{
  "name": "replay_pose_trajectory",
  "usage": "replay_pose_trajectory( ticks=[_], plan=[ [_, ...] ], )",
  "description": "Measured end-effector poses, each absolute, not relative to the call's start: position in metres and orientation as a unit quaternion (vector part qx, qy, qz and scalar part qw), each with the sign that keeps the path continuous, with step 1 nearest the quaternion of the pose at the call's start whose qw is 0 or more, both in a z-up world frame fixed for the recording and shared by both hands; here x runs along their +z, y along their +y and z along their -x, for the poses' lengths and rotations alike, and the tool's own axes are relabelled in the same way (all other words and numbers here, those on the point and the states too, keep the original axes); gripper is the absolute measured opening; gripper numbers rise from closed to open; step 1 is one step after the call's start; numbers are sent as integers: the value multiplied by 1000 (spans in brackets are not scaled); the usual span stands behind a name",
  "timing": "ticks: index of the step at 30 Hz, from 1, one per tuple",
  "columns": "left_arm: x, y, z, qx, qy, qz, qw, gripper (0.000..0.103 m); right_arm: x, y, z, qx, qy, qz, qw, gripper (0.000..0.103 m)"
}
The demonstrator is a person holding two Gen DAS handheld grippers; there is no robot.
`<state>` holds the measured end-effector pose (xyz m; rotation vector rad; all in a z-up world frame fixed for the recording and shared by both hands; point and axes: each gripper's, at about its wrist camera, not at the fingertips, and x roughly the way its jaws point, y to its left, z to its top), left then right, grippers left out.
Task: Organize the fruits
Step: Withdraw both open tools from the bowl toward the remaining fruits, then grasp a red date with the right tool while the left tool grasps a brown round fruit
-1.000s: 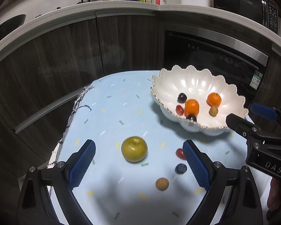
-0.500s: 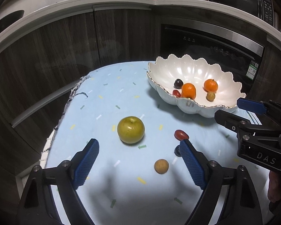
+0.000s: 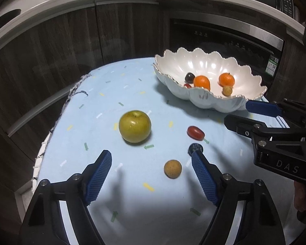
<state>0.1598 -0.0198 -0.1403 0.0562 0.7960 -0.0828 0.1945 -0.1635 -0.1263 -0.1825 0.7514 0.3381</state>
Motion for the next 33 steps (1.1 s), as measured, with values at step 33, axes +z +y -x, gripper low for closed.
replay_pose_trajectory(
  ticks=[33],
  plan=[
    [-174, -32, -171, -39, 421, 3, 906, 40, -164, -135, -232, 270, 390, 109, 874, 35]
  ],
)
